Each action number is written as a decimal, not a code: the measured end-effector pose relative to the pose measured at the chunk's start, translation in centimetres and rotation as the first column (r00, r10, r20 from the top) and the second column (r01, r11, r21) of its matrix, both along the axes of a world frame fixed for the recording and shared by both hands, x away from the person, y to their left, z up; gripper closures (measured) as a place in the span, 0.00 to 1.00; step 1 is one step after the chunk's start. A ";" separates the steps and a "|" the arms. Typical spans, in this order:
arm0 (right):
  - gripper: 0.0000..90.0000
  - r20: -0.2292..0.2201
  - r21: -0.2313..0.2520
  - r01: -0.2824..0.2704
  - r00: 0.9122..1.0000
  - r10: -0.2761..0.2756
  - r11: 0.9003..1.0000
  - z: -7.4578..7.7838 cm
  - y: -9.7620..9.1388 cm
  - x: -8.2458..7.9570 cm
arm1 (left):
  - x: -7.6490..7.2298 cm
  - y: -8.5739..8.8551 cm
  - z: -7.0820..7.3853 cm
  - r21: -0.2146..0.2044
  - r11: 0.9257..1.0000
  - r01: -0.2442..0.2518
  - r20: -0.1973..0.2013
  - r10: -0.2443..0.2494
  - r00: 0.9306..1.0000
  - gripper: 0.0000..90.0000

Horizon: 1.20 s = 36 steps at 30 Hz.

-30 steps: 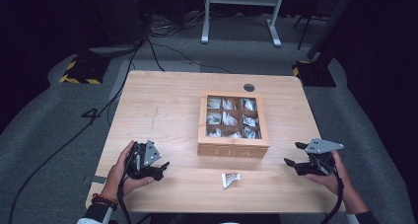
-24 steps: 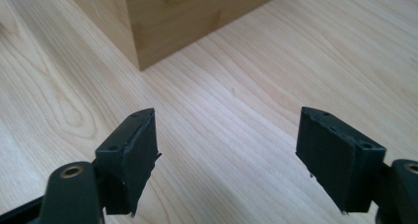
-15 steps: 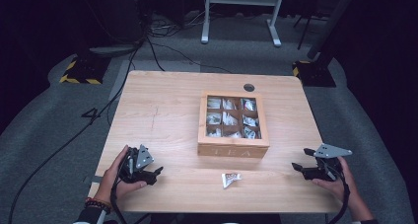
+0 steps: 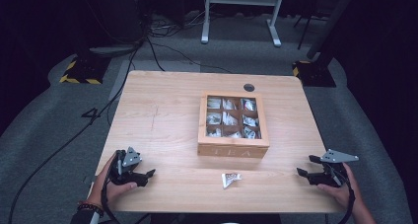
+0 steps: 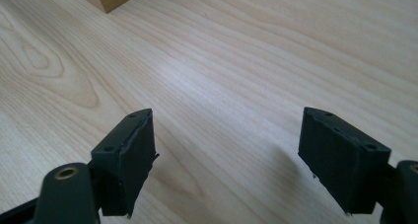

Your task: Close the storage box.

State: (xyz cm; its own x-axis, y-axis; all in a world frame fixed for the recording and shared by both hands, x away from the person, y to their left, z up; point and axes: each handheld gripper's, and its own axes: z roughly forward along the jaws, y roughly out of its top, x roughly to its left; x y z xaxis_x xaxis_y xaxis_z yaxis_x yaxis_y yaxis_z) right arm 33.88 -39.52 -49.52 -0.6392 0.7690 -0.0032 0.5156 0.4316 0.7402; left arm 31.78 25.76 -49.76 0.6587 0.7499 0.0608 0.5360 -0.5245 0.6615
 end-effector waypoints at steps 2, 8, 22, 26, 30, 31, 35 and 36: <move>0.24 -0.012 0.011 0.012 1.000 -0.012 1.000 -0.4 -0.3 -0.2 | -0.1 0.4 -0.1 -0.015 1.000 -0.004 -0.006 0.004 1.000 0.18; 0.24 -0.011 0.028 0.042 0.999 -0.042 0.999 -0.8 -1.0 -1.0 | -0.3 1.7 -0.7 -0.082 0.996 -0.027 -0.025 0.025 0.999 0.18; 0.22 -0.001 0.002 0.052 0.999 -0.052 0.999 -0.9 -0.8 -1.0 | -0.5 1.6 -0.7 -0.083 0.996 -0.045 -0.023 0.043 0.999 0.18; 0.22 -0.001 0.003 0.054 0.999 -0.054 0.999 -0.9 -0.8 -0.9 | -0.5 1.6 -0.7 -0.081 0.996 -0.044 -0.021 0.043 0.999 0.18; 0.22 -0.001 0.005 0.059 0.998 -0.059 0.998 -0.9 -0.8 -0.9 | -0.5 1.6 -0.7 -0.081 0.996 -0.044 -0.021 0.042 0.999 0.18; 0.22 -0.002 0.005 0.060 0.998 -0.060 0.998 -0.9 -0.8 -0.9 | -0.5 1.6 -0.7 -0.082 0.996 -0.044 -0.021 0.043 0.999 0.18; 0.22 -0.001 0.005 0.059 0.998 -0.059 0.998 -0.9 -0.8 -0.8 | -0.5 1.6 -0.7 -0.082 0.996 -0.045 -0.022 0.043 0.999 0.18; 0.22 -0.002 0.005 0.059 0.998 -0.059 0.998 -0.9 -0.8 -0.9 | -0.5 1.6 -0.7 -0.081 0.996 -0.044 -0.021 0.042 0.999 0.18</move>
State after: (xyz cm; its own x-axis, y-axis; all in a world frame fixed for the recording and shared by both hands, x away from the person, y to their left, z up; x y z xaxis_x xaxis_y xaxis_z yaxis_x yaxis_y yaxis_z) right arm 33.03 -40.33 -50.40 -0.5926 0.8055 0.0016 0.5413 0.3967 0.7414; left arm 31.32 27.40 -50.45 0.6263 0.7794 -0.0141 0.5697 -0.4453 0.6907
